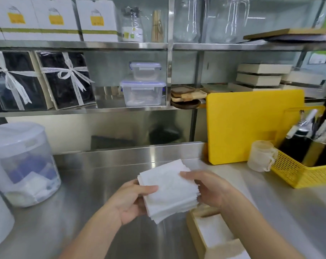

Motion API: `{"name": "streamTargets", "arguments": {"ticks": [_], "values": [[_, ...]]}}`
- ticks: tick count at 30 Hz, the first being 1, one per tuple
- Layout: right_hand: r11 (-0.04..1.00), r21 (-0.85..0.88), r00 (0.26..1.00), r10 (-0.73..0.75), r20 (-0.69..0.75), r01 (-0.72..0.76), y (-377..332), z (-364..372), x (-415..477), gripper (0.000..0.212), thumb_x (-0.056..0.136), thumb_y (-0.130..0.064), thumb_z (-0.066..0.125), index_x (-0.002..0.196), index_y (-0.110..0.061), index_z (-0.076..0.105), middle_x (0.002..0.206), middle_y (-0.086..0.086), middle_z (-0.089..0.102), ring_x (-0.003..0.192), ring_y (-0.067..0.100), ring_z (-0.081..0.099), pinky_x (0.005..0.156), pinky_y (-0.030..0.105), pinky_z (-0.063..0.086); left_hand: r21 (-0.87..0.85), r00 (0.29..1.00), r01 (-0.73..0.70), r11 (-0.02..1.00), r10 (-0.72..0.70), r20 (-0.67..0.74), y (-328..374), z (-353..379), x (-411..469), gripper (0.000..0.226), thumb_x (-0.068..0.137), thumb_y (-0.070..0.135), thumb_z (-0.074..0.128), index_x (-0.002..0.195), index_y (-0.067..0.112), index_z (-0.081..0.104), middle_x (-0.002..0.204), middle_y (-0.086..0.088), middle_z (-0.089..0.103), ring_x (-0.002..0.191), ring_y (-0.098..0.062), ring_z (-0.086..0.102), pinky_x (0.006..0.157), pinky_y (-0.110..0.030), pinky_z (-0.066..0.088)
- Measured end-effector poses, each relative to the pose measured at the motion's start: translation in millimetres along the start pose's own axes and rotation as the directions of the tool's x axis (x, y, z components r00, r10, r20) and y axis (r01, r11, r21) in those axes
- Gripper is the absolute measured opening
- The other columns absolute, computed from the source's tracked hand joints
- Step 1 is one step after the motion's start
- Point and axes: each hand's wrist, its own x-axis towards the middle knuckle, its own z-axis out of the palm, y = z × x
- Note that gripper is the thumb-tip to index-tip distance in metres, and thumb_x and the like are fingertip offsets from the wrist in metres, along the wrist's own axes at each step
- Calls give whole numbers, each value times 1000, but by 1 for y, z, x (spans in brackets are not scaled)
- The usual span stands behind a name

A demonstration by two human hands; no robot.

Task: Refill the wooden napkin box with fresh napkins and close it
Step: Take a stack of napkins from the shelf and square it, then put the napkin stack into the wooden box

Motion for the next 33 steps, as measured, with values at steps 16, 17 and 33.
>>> {"name": "streamTargets", "arguments": {"ticks": [16, 17, 33], "values": [[987, -140, 997, -81, -11, 79, 37, -100, -69, 18, 82, -7, 64, 99, -9, 71, 102, 13, 75, 91, 25, 70, 82, 35, 55, -39, 994, 71, 997, -67, 85, -78, 86, -34, 42, 69, -5, 66, 111, 2, 63, 112, -23, 67, 93, -35, 62, 86, -52, 49], [986, -156, 998, -63, -21, 59, 43, -105, -69, 19, 82, -7, 64, 98, -9, 72, 102, 13, 75, 93, 26, 69, 85, 37, 53, -47, 993, 94, 994, -91, 74, -87, 89, -32, 39, 73, -7, 63, 111, 2, 62, 112, -23, 67, 91, -35, 62, 84, -51, 50], [987, -158, 999, 38, -18, -40, 77, -130, -37, 10, 85, -4, 57, 87, -6, 66, 80, 7, 75, 76, 22, 70, 66, 29, 54, 105, 997, 68, 992, -65, -36, -116, 107, 5, 45, 84, -5, 53, 108, 32, 57, 109, -2, 67, 94, -26, 63, 74, -39, 52]]}}
